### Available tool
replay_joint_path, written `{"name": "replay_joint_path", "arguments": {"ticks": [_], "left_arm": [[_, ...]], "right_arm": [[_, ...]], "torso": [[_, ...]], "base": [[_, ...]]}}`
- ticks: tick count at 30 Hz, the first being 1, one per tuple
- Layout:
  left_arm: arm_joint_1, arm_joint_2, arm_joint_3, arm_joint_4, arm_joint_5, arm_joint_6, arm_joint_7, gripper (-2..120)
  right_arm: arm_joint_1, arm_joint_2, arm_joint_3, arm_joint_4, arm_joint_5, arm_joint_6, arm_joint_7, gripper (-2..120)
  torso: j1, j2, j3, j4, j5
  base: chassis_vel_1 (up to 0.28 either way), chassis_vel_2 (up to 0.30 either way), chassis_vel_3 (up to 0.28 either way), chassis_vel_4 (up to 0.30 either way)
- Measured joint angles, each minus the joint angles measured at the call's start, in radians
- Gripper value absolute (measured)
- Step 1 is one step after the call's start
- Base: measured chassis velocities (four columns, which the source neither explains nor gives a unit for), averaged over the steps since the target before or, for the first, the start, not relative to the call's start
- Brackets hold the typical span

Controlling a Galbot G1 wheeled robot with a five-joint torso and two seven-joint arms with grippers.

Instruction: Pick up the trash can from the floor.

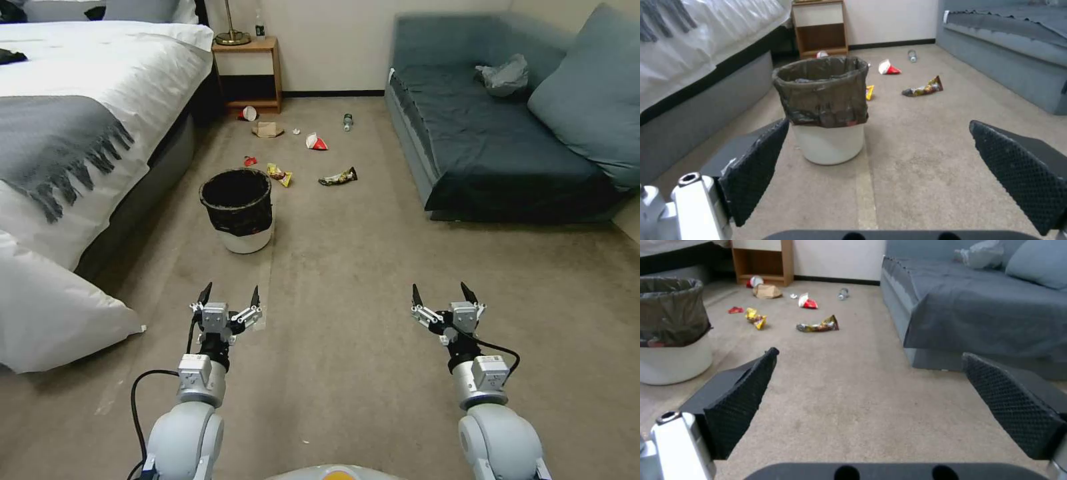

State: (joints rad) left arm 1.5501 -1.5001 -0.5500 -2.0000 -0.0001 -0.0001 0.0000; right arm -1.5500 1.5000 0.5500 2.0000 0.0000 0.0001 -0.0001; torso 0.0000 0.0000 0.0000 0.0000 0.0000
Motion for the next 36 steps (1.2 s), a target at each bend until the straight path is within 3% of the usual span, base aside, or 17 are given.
{"name": "replay_joint_path", "arguments": {"ticks": [30,33,35,36], "left_arm": [[0.000,0.000,0.000,0.000,0.000,-0.001,0.000,100],[0.000,0.003,0.005,0.006,-0.001,-0.011,-0.001,100],[0.000,0.025,0.041,0.041,-0.012,-0.078,-0.013,91],[0.000,0.025,0.041,0.041,-0.012,-0.078,-0.013,91]], "right_arm": [[0.000,0.000,0.000,0.000,0.000,0.000,0.000,100],[-0.005,0.002,0.000,0.000,0.000,0.005,0.000,100],[-0.014,0.005,0.000,-0.001,-0.003,0.019,0.000,100],[-0.014,0.005,0.000,-0.001,-0.003,0.019,0.000,100]], "torso": [[0.000,0.000,0.000,0.0000,0.0000],[0.000,0.000,0.000,0.0000,0.0000],[0.000,0.000,0.000,0.0002,-0.0002],[0.000,0.000,0.000,0.0002,-0.0002]], "base": [[0.000,0.000,0.000,0.000],[0.000,0.000,0.000,0.000],[0.000,0.000,0.000,0.000],[0.000,0.000,0.000,0.000]]}}
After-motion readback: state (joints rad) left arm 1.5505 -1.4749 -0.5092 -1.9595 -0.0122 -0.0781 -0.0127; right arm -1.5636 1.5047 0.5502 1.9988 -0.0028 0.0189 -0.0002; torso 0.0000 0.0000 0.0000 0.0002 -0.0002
